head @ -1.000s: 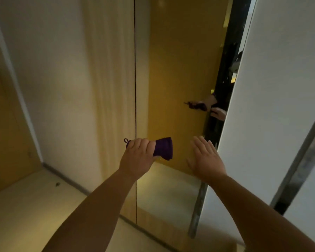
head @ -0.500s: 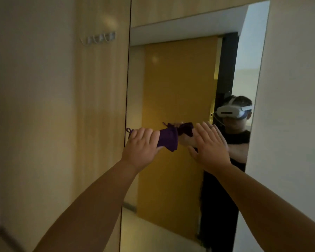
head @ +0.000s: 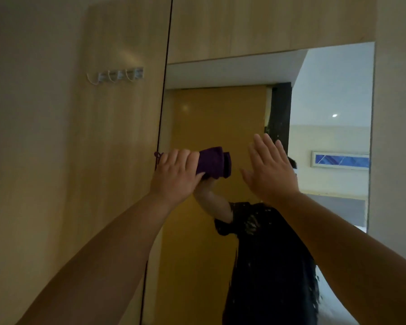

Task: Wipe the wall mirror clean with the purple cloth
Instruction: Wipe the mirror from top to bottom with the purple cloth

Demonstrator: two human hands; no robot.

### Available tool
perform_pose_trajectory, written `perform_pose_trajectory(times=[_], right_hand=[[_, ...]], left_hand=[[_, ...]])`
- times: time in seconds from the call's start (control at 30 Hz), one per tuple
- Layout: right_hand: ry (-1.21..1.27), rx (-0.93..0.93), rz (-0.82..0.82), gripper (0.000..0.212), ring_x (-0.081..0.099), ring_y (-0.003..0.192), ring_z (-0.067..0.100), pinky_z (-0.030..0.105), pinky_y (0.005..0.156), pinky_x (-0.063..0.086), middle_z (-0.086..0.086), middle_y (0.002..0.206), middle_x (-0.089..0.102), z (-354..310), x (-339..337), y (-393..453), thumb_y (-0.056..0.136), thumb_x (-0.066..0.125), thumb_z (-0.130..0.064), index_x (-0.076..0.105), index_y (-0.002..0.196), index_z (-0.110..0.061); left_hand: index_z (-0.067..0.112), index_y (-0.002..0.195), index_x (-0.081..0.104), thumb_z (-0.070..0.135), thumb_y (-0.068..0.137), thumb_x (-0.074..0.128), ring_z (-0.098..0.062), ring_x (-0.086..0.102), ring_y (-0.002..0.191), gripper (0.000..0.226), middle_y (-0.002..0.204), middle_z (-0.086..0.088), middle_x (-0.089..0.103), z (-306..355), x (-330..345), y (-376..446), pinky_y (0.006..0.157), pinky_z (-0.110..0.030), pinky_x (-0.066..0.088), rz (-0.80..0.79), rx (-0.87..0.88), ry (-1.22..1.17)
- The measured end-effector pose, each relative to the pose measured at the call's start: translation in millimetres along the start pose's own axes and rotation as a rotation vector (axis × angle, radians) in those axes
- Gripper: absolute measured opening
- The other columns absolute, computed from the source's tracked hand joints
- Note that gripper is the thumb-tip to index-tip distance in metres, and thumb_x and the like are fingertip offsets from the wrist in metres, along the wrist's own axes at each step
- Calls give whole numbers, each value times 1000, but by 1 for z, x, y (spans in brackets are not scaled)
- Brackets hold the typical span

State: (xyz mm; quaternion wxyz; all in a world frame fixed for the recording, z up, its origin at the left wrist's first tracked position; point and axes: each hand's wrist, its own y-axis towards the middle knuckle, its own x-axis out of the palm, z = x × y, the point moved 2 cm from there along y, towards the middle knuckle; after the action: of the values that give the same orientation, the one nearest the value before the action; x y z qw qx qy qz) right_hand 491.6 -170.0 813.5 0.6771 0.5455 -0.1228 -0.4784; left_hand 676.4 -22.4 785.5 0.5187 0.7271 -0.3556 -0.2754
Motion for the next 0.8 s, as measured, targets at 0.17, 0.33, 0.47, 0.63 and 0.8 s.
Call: perform_pose_trajectory(times=[0.17,0.33,0.47,0.63,0.8], right_hand=[[-77,89,44,74,6,151,31,51,122,9,15,162,19,-11,4,33,99,13,-57,29,152,-8],[-112,140,78,74,5,151,31,50,121,8,14,162,18,-11,14,41,99,16,-58,28,152,-8],[-123,139,95,74,-1,152,28,49,123,6,10,162,5,-8,21,41,100,13,-59,19,154,-10],[-164,130,129,72,5,152,29,44,120,6,13,162,13,-3,26,42,101,17,-59,23,153,-9],[-170,122,175,72,6,152,29,44,120,8,12,163,15,-1,30,41,101,21,-59,25,153,-10]], left_hand=[[7,115,53,44,92,57,-30,55,88,43,102,-12,58,-20,29,36,78,-43,46,164,57,-60],[8,116,56,50,100,37,-30,54,89,49,103,-11,58,-44,48,67,78,-42,43,203,89,-101],[6,116,57,48,100,40,-31,53,89,48,104,-12,58,-61,56,90,78,-42,42,260,132,-112],[9,124,51,50,96,38,-31,52,98,51,112,-12,56,-87,56,149,85,-42,41,243,154,-34],[13,136,44,48,100,44,-32,44,119,50,131,-11,48,-99,62,205,100,-45,34,118,38,-119]])
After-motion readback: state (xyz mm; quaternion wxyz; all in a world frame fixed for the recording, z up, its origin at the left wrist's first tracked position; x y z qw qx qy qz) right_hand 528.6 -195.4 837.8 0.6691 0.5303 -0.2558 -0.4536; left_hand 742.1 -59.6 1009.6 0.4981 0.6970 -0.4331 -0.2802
